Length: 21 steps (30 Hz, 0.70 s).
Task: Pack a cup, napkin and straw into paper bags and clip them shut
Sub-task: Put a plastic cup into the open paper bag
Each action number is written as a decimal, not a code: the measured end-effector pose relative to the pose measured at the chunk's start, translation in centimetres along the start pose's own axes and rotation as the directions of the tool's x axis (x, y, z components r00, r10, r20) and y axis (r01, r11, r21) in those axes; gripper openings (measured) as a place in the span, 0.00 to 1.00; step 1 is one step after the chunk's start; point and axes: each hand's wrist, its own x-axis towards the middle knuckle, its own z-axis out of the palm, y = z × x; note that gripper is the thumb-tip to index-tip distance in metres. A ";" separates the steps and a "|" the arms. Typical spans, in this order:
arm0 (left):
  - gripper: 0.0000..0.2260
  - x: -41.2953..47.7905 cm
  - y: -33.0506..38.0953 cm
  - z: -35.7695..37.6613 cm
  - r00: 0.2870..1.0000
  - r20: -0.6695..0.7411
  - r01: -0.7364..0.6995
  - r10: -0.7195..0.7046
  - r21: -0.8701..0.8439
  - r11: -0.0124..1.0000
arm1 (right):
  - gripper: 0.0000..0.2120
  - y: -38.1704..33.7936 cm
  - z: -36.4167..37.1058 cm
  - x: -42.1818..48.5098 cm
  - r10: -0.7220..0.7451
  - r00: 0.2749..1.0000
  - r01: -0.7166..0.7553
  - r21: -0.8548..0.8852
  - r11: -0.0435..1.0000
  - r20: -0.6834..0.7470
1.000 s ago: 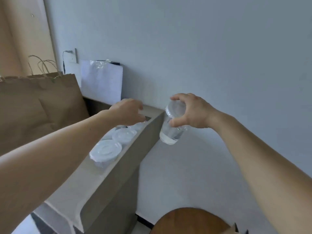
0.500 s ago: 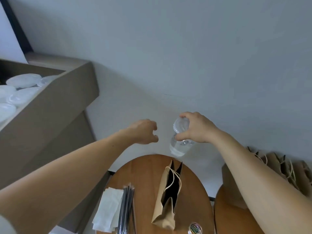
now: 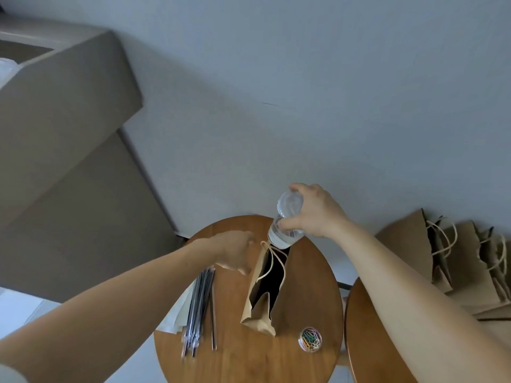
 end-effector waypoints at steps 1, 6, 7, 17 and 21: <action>0.39 0.2 0.0 0.7 0.999 0.046 -0.027 0.028 -0.032 0.999 | 0.48 0.1 0.3 0.1 0.001 1.000 -0.001 0.004 1.000 -0.001; 0.38 1.3 1.1 4.2 0.999 0.049 -0.021 0.022 -0.018 1.000 | 0.48 0.4 1.8 -0.3 0.002 1.000 -0.002 -0.014 1.000 0.005; 0.33 1.6 1.3 4.6 1.000 -0.004 -0.004 0.004 -0.001 1.000 | 0.48 0.5 1.9 -0.5 0.003 1.000 -0.003 -0.012 1.000 0.016; 0.07 2.9 2.0 5.9 0.971 -0.046 0.211 -0.235 -0.295 0.932 | 0.46 0.9 1.0 -4.0 -0.108 0.967 0.173 -0.282 0.944 0.230; 0.09 3.1 2.3 6.3 0.967 0.043 0.245 -0.252 -0.428 0.870 | 0.46 1.7 3.9 -4.4 -0.151 0.930 0.288 -0.408 0.866 0.336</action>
